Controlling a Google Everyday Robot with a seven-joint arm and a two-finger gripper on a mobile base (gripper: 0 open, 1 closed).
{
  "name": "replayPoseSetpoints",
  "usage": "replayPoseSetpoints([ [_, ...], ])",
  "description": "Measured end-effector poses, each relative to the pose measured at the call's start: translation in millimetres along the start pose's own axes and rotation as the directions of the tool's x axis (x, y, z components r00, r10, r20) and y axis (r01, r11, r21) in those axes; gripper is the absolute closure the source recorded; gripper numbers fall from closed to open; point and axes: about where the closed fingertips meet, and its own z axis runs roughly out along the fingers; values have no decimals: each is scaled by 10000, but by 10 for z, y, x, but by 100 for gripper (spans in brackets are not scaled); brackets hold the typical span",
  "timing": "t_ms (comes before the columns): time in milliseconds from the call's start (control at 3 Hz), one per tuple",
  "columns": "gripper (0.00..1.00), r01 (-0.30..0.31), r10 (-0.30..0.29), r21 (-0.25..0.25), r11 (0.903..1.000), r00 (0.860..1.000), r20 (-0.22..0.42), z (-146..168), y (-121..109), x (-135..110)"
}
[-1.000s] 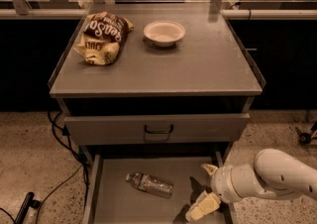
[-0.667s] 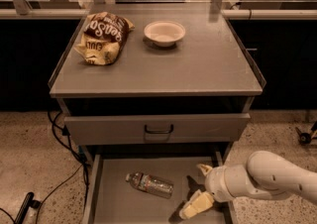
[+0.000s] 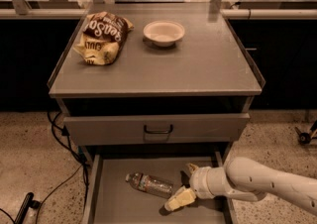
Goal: Pick water bottle from middle drawer and place on counter
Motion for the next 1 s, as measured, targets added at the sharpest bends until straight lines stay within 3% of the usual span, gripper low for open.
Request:
replayPoseSetpoints([
  [333, 0, 216, -225, 625, 9978, 9997, 136, 395, -207, -57],
  [1000, 0, 583, -566, 945, 9938, 9982, -212, 948, -287, 50],
])
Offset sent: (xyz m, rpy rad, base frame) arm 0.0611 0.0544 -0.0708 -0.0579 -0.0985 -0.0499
